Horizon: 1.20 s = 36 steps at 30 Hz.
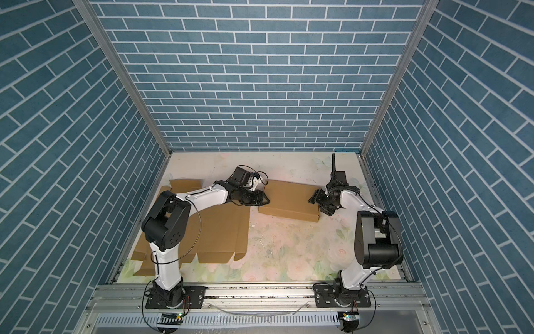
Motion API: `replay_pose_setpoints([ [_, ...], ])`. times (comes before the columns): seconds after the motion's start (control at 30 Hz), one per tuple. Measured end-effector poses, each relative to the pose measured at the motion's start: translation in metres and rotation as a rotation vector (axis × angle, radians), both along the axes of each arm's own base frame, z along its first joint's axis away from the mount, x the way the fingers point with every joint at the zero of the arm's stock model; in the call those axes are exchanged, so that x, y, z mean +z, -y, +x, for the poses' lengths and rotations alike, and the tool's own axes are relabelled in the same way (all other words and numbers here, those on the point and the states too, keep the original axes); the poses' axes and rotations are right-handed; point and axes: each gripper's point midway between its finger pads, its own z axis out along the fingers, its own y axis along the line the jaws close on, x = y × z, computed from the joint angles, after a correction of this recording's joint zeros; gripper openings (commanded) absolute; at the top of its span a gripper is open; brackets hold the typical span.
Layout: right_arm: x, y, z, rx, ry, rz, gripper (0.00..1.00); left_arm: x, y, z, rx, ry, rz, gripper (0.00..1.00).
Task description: Fold the paper box
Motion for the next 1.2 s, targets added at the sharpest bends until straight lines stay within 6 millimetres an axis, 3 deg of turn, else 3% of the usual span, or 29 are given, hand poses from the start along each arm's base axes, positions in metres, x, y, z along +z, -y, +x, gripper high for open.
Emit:
replay_pose_setpoints([
  [0.2,0.004,0.049,0.076,-0.055,0.058,-0.055,0.7,0.0,0.05,0.05,0.001,0.05,-0.063,0.61],
  [0.37,-0.009,0.092,0.114,-0.099,0.048,-0.107,0.75,0.003,0.096,0.078,-0.026,0.108,-0.114,0.61],
  [0.57,-0.005,0.121,0.124,-0.101,0.035,-0.211,0.93,-0.012,0.129,0.085,-0.047,0.116,-0.138,0.63],
  [0.77,0.004,0.148,0.113,-0.113,-0.006,-0.396,0.92,-0.012,0.132,0.085,-0.044,0.126,-0.129,0.71],
  [0.93,0.038,0.155,0.102,-0.139,0.035,-0.463,0.82,-0.005,0.107,0.086,-0.014,0.14,-0.092,0.75],
  [1.03,0.065,0.136,0.085,-0.135,0.093,-0.456,0.77,0.016,0.066,0.079,0.026,0.176,-0.025,0.83],
  [1.13,0.083,0.082,0.062,-0.078,0.172,-0.418,0.75,0.057,0.015,0.07,0.078,0.279,0.068,0.99],
  [1.2,0.085,0.03,0.043,0.003,0.219,-0.374,0.74,0.093,-0.024,0.063,0.135,0.389,0.143,1.0],
])
